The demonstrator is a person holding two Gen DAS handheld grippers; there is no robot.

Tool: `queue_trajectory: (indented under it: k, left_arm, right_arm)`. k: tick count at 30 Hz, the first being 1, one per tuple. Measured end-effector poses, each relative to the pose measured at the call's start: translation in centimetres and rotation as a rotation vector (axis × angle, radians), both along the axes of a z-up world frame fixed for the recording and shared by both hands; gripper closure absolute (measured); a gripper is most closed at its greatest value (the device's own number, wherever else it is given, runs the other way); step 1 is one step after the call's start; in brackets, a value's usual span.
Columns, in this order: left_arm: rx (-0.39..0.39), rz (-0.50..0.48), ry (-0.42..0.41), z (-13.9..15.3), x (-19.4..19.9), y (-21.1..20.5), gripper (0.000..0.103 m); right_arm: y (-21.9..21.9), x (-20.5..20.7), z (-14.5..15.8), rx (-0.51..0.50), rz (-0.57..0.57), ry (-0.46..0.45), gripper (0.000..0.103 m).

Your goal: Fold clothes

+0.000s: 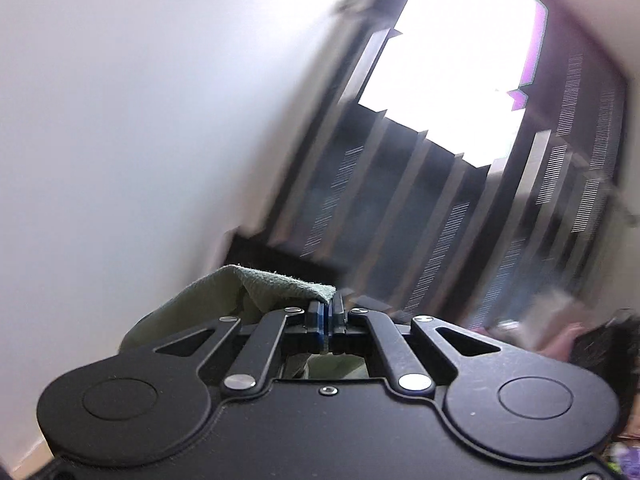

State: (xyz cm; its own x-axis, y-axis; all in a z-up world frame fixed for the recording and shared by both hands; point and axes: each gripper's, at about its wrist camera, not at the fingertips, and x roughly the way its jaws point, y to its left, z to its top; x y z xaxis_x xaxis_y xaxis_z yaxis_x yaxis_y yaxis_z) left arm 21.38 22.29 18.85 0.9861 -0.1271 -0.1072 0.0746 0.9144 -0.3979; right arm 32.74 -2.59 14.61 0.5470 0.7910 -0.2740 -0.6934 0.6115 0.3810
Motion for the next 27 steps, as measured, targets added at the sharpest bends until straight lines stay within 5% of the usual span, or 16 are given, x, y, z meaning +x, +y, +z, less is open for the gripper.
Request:
queue_trajectory:
  k: [6, 15, 21, 23, 25, 27]
  left_arm:
    - [-0.002, -0.269, -0.081, 1.7, -0.4, -8.8, 0.101]
    - [0.013, -0.547, 0.204, -9.9, 2.2, -20.7, 0.101]
    - [0.049, -0.621, 0.347, -16.3, 2.2, -24.7, 0.099]
    - [0.074, -0.611, 0.362, -16.6, 1.4, -25.3, 0.087]
    - [0.092, -0.582, 0.367, -16.6, 0.8, -24.8, 0.027]
    - [0.105, -0.547, 0.339, -16.4, -0.1, -23.9, 0.001]
  right_arm:
    - [-10.5, -2.5, -0.4, 0.004, -0.174, -0.039, 0.102]
    - [-22.6, -6.7, -11.6, -0.236, -0.478, 0.218, 0.095]
    - [-25.3, -9.6, -15.3, -0.29, -0.558, 0.291, 0.068]
    - [-25.1, -10.0, -15.9, -0.317, -0.573, 0.285, 0.052]
    - [-25.1, -11.0, -15.7, -0.342, -0.585, 0.266, 0.043]
    - [-25.0, -11.7, -15.6, -0.364, -0.599, 0.24, 0.029]
